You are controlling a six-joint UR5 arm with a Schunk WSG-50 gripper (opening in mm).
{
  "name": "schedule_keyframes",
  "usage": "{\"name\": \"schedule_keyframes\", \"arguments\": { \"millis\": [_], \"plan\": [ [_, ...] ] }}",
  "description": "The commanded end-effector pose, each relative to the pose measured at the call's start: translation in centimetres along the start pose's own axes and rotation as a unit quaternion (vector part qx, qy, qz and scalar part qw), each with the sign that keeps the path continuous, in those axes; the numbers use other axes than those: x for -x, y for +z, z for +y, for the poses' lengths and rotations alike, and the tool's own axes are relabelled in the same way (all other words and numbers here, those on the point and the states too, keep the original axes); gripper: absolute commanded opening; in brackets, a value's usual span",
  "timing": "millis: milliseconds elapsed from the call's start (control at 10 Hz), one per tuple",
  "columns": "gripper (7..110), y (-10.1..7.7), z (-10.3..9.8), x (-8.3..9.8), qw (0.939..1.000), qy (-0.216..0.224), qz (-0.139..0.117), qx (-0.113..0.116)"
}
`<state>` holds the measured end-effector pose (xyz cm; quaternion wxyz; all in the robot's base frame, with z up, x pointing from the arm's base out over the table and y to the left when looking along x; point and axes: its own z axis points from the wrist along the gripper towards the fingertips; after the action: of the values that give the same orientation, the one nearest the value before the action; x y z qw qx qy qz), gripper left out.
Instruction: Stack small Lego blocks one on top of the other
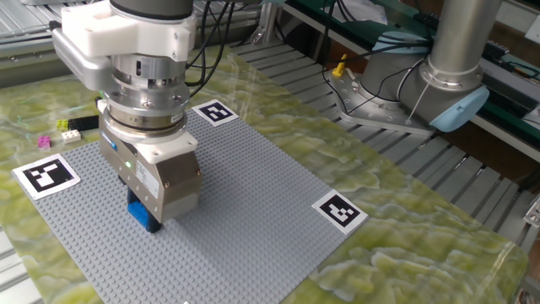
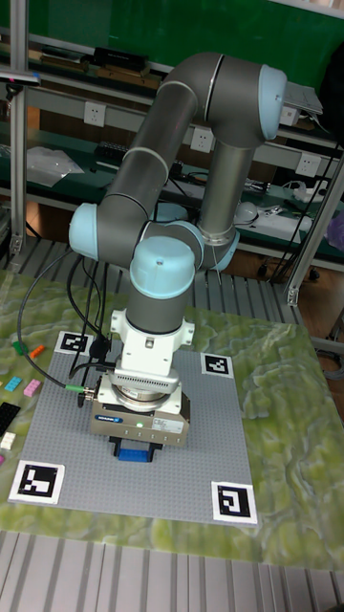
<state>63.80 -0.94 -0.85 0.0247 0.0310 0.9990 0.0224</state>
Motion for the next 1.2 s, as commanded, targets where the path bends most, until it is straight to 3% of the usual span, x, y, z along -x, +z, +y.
{"name": "schedule_keyframes", "arguments": {
  "millis": [0,300,600,900,1100],
  "plan": [
    [7,0.4,0.5,0.3,0.9999,0.009,-0.006,0.01],
    [7,0.6,0.4,0.5,0.9999,0.007,-0.01,0.011],
    [7,-0.8,0.1,-0.6,0.9999,0.007,0.006,0.005],
    [7,1.1,0.5,0.3,0.9998,0.013,-0.01,0.012],
    [7,0.8,0.6,0.4,0.9998,0.013,-0.011,0.013]
  ]
}}
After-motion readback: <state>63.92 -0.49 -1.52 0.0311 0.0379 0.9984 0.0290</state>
